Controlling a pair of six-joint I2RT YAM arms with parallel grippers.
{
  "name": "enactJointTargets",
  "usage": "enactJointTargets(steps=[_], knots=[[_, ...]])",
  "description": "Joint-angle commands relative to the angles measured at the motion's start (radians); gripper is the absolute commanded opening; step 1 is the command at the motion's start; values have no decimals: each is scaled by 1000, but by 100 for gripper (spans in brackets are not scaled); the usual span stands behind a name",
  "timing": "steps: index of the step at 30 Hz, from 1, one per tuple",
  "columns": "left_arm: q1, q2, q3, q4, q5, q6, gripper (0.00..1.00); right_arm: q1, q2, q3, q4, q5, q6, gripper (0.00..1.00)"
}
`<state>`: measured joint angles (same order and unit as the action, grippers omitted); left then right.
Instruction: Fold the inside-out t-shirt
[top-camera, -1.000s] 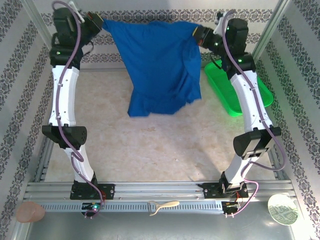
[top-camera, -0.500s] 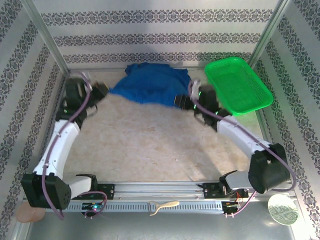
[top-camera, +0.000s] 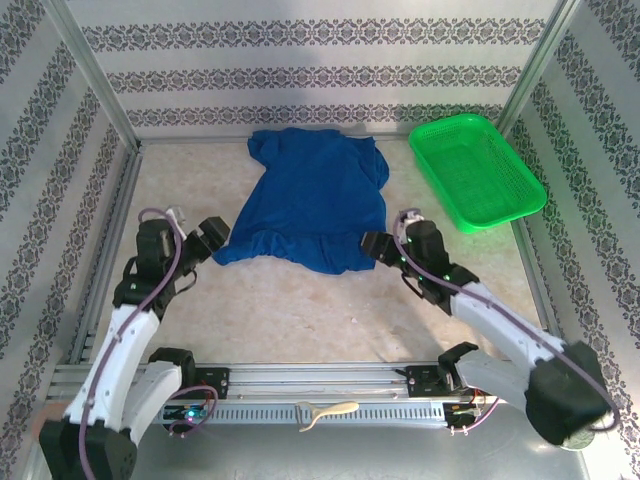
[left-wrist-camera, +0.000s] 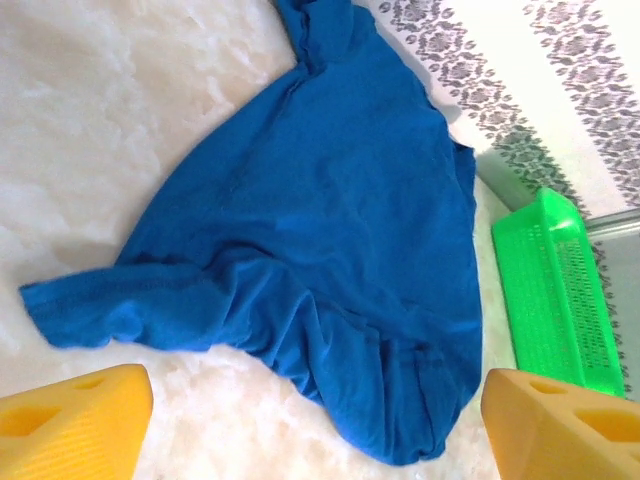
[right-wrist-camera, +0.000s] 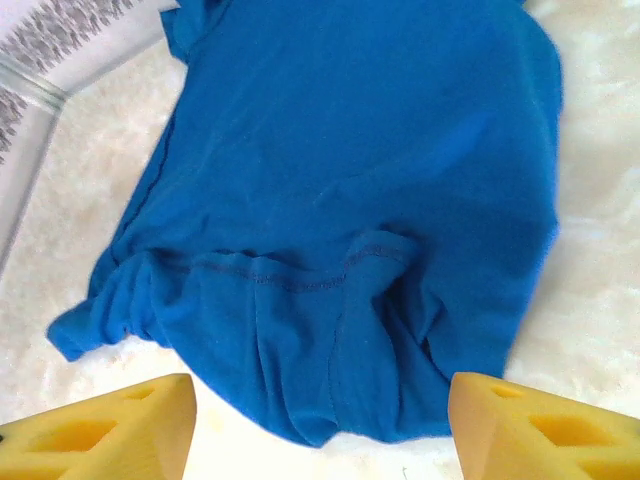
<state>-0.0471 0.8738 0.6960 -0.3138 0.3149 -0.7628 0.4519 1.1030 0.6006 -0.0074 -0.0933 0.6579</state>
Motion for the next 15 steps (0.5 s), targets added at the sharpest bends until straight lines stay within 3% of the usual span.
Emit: enactJointTargets(steps=[1, 6, 9, 15], knots=[[-9, 201, 113, -52, -51, 110, 86, 23, 191, 162, -48, -17, -84, 68], [-5, 475, 273, -126, -93, 208, 86, 57, 544, 487, -169, -85, -179, 67], [-5, 558, 305, -131, -75, 225, 88, 87, 703, 641, -264, -86, -222, 65], [-5, 626, 270, -88, -58, 224, 89, 127, 857, 743, -332, -47, -255, 66]])
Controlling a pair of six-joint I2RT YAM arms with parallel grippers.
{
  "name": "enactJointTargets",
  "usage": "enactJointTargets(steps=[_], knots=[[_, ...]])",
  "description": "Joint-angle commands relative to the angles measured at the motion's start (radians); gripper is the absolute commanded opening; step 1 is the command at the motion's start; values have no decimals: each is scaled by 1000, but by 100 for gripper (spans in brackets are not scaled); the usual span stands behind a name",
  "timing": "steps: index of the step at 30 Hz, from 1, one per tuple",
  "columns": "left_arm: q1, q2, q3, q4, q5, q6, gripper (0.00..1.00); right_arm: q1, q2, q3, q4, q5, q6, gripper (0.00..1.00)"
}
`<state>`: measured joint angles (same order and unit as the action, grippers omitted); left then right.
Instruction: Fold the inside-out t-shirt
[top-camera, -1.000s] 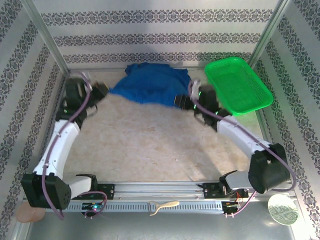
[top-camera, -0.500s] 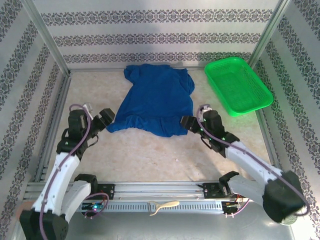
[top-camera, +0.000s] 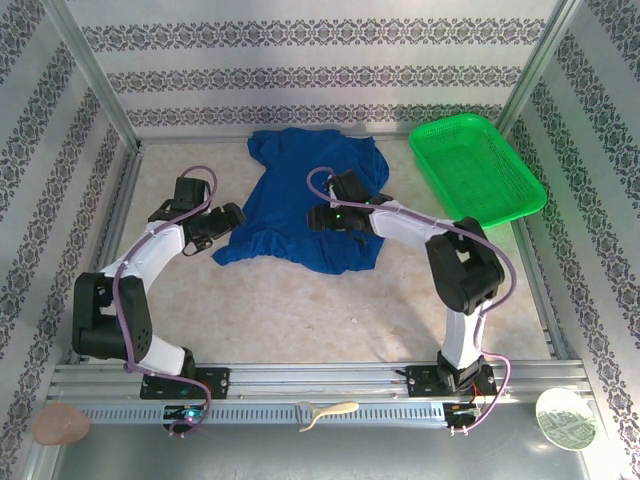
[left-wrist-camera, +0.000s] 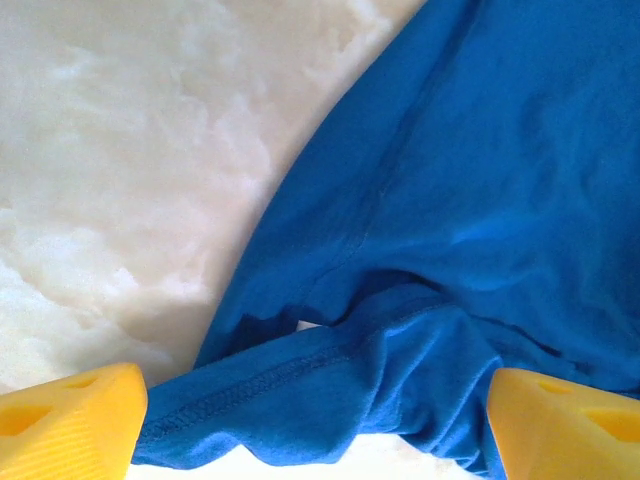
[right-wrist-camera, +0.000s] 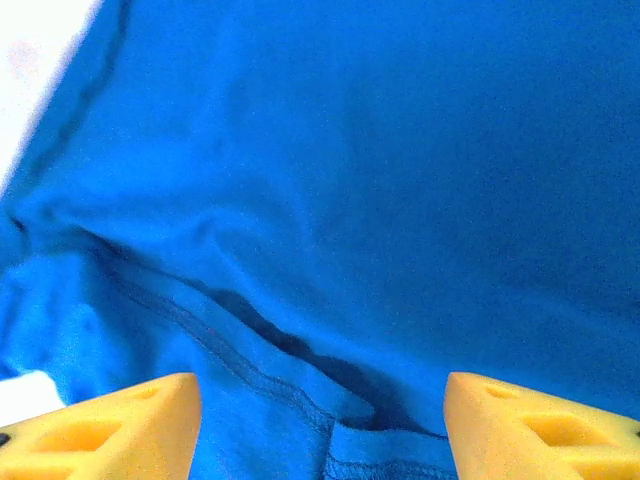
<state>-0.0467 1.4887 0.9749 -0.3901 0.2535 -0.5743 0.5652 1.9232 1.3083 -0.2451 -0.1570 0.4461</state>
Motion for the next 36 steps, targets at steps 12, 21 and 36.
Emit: enactJointTargets(steps=[12, 21, 36], knots=[[-5, 150, -75, 105, 85, 13, 33, 21, -81, -78, -60, 31, -34, 0], [-8, -49, -241, 170, 153, -66, 0, 119, -527, -521, 86, 113, 145, 0], [-16, -802, -484, -72, 77, -250, 70, 289, -1379, -1026, -199, 476, 580, 61]])
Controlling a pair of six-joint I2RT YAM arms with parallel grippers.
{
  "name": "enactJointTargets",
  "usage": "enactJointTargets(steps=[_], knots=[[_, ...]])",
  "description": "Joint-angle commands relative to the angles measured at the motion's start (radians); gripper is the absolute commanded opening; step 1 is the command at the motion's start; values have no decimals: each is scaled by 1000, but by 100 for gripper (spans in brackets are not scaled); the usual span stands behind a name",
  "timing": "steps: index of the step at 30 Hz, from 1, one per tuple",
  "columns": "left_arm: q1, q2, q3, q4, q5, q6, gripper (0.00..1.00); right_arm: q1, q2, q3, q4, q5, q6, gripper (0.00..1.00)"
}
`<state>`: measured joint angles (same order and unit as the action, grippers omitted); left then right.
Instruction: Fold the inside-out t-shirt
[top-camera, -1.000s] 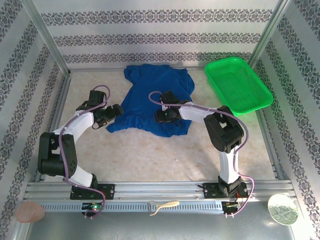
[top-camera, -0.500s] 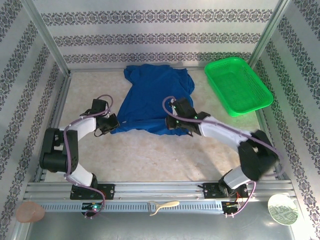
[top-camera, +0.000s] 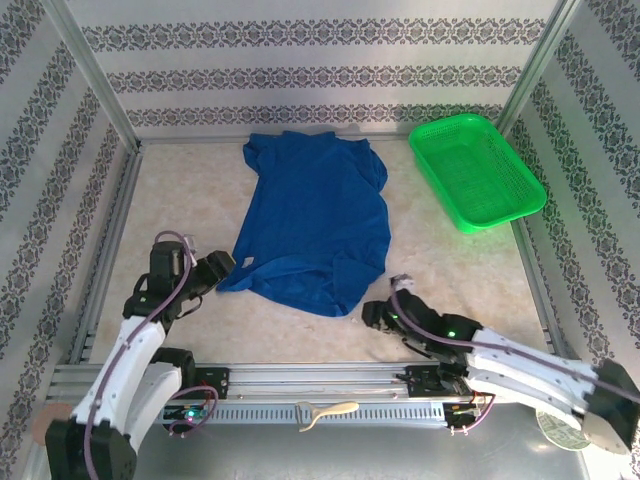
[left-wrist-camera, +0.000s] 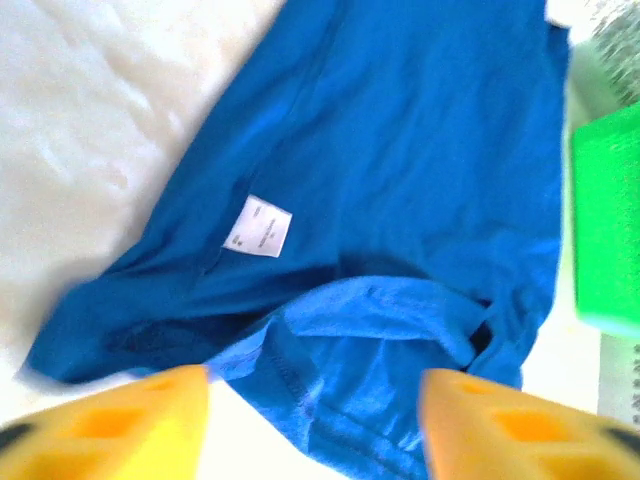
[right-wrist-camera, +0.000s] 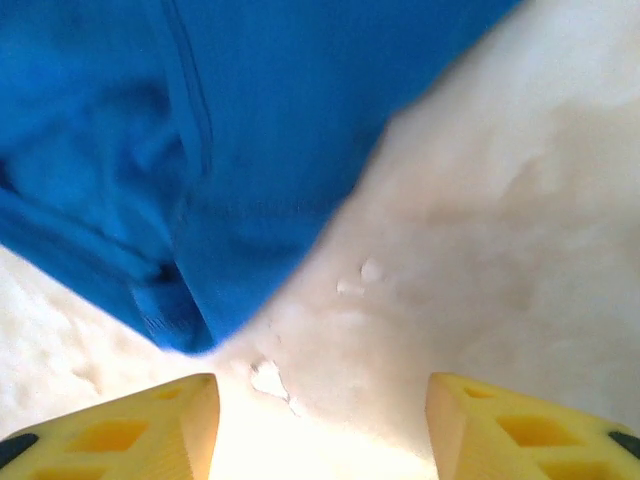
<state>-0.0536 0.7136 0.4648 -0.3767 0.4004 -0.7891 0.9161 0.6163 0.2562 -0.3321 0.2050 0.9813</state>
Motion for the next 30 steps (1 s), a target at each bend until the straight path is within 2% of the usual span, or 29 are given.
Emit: enactJointTargets(steps=[1, 3, 5, 9, 12, 17, 24, 27, 28, 30], knots=[[-9, -5, 39, -72, -83, -26, 74, -124, -76, 39, -104, 76, 14, 64], [-10, 78, 75, -33, -86, -8, 79, -234, -18, 77, -62, -23, -50, 66], [-9, 216, 128, 33, -77, 18, 81, -279, 101, 146, -13, -63, -118, 66], [-11, 508, 298, 40, -44, 111, 82, -268, 395, 316, 56, -102, -250, 67], [-18, 636, 358, 15, -30, 158, 84, -232, 634, 489, 37, -108, -370, 68], [-51, 606, 293, -16, -64, 186, 86, -165, 946, 732, -72, -72, -527, 71], [-55, 489, 200, -71, -84, 198, 88, -122, 1131, 846, -154, 12, -578, 70], [-55, 472, 179, -73, -83, 195, 89, -135, 1148, 837, -154, 40, -573, 62], [-54, 471, 176, -73, -81, 195, 89, -141, 1149, 831, -148, 45, -570, 55], [-55, 474, 168, -76, -84, 198, 90, -155, 1147, 822, -146, 45, -567, 31]])
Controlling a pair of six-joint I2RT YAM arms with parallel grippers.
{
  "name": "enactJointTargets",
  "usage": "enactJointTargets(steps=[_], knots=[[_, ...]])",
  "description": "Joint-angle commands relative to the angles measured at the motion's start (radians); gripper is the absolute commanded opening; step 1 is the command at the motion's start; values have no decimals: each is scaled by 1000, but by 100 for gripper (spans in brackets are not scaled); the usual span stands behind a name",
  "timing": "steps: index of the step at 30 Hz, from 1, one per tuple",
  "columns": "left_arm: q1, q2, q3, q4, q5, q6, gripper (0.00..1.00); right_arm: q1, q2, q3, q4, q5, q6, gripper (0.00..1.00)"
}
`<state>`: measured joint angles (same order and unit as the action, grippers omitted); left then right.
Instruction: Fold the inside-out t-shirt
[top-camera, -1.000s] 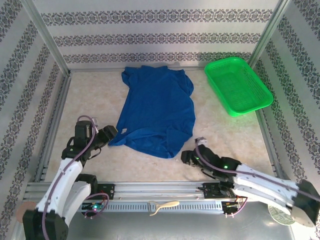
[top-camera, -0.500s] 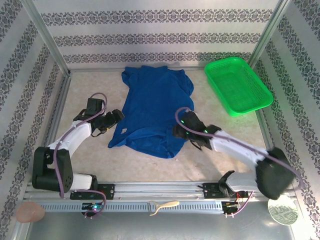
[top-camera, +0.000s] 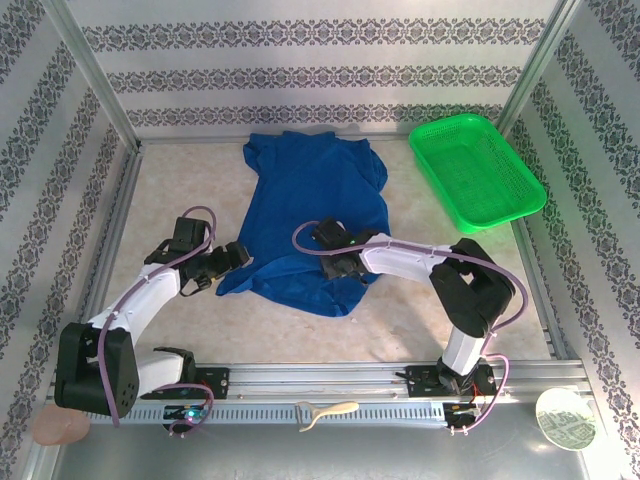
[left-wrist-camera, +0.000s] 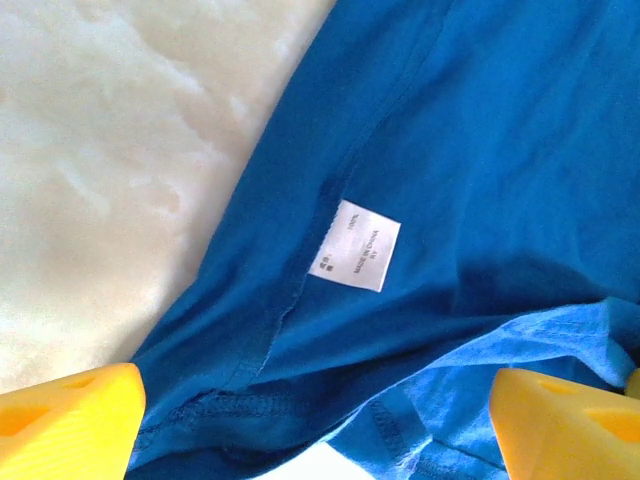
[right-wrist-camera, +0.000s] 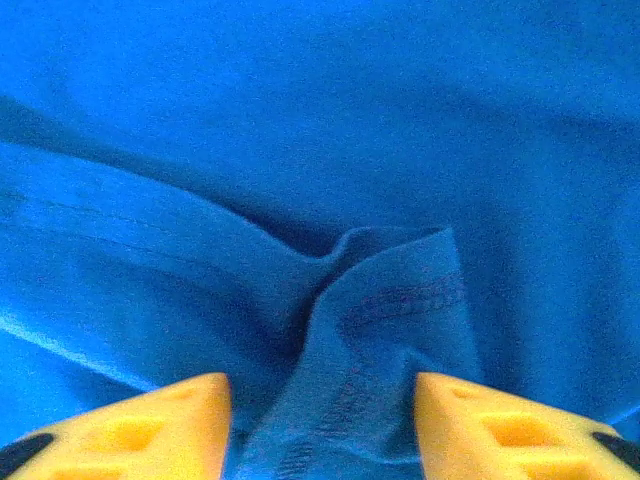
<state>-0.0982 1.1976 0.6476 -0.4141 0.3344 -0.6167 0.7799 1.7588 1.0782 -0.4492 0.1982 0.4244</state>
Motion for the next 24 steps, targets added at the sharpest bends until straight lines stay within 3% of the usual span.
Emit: enactJointTargets(steps=[1, 2, 16, 20, 22, 24], knots=[[-10, -8, -19, -41, -19, 27, 90, -26, -6, -8, -29, 53, -10, 13], [-10, -6, -24, -42, -21, 28, 90, -30, -23, -17, -29, 56, -11, 0], [-35, 34, -113, 16, -10, -13, 88, -81, -519, -258, -22, 23, 103, 0], [-38, 46, -130, 46, -17, -22, 74, -98, -621, -324, -28, 14, 148, 0], [-38, 55, -134, 60, -10, -24, 58, -104, -673, -357, -34, 15, 174, 0], [-38, 66, -138, 71, -4, -24, 35, -108, -734, -391, -44, 16, 203, 0]])
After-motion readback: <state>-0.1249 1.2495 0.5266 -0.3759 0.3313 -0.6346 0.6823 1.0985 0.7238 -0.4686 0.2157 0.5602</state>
